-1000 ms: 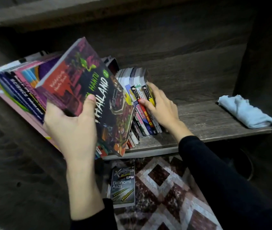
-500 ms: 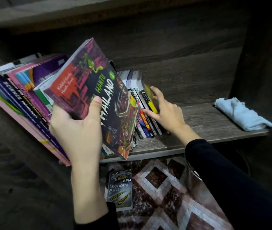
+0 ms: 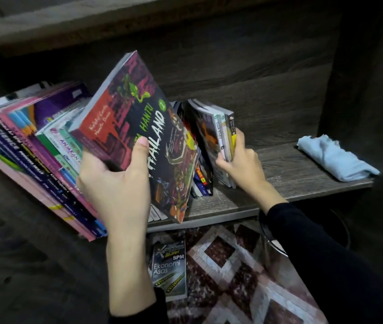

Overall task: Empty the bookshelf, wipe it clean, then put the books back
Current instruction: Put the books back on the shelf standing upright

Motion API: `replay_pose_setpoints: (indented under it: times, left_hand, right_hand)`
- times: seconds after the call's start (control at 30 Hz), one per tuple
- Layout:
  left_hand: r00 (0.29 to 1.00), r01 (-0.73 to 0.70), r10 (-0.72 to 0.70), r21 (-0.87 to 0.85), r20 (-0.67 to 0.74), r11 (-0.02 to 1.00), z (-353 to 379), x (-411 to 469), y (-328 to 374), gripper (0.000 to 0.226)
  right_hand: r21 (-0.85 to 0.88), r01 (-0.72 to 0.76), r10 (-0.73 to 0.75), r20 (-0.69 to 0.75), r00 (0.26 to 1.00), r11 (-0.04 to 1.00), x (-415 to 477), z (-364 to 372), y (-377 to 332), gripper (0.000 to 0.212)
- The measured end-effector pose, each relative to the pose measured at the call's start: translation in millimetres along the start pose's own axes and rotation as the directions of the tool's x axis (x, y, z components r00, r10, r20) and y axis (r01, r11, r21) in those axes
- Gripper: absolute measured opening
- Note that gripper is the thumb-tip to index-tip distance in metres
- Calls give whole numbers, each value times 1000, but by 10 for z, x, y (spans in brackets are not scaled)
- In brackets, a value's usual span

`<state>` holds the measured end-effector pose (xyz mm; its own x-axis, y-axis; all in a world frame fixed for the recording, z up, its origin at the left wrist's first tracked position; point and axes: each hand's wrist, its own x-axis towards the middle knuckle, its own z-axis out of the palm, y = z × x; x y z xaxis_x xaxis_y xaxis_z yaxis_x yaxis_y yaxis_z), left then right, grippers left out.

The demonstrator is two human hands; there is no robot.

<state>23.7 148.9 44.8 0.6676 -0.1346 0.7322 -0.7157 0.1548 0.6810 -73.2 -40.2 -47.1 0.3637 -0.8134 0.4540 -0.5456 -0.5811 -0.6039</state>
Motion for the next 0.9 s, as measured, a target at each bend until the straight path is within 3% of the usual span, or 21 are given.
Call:
replay_pose_setpoints:
  times: [0.3,0.43,0.6,0.8,0.9]
  left_hand:
    - [996,22,-25,28,84,999,431,-201,-114,16]
    - [971,50,-67,79,228,996,639,-324,-265,19]
    - [940,-69,18,139,340,988,886,-479,-473,25]
    - [970,-130,52,325,238,937,1134,-593,-606,38]
    - [984,-39,-17,308,177,951,1139,-530,-676,42]
  right_hand:
    - [105,-36,36,-6,999,994,-38,-32,90,64]
    - [113,-25,24,10,1000,993,-54,-40,83,61]
    - [117,-11,12,-7,1000,993,-69,-21,94,60]
    - [81,40,-44,43,998,996,-116,-32,35,60]
    - [-9,87,-86,87,993,996,-126,20,-65,59]
